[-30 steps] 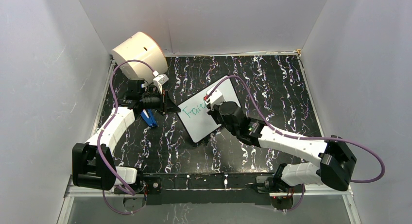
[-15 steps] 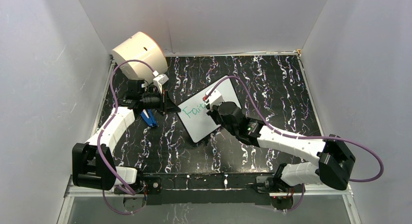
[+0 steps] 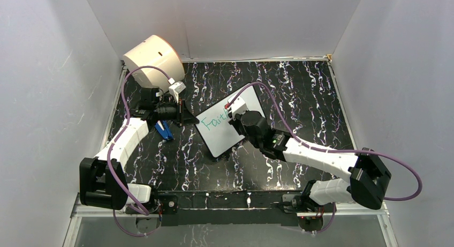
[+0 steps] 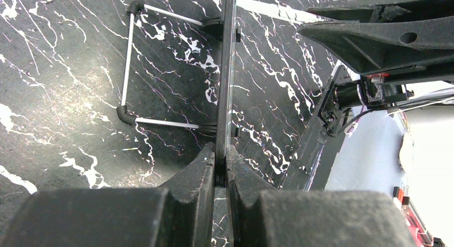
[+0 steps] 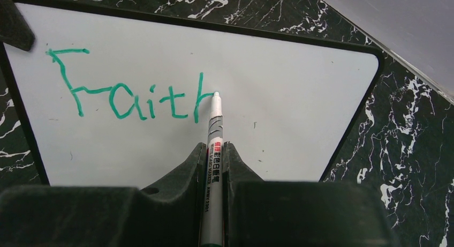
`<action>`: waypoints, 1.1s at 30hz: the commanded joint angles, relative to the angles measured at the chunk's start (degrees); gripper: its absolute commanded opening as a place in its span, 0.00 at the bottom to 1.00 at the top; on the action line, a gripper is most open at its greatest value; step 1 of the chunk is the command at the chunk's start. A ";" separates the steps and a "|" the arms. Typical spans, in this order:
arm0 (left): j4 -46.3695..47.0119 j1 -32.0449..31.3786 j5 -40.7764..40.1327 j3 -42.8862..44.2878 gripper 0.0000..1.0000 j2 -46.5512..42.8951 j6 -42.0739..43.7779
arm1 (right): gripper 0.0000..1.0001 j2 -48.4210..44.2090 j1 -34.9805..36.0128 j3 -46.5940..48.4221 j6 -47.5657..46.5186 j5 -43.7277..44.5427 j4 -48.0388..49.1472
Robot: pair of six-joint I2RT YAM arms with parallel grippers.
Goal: Write a sentence on the whiteboard
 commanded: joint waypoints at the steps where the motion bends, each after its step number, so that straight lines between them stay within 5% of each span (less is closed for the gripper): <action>1: -3.78 0.34 -7.05 -0.16 0.00 1.35 2.11 | 0.00 0.13 -0.84 1.72 -0.11 1.94 3.48; 33: -4.08 0.34 -7.94 0.06 0.00 1.46 2.11 | 0.00 -1.99 -1.27 0.45 3.76 -0.79 -4.31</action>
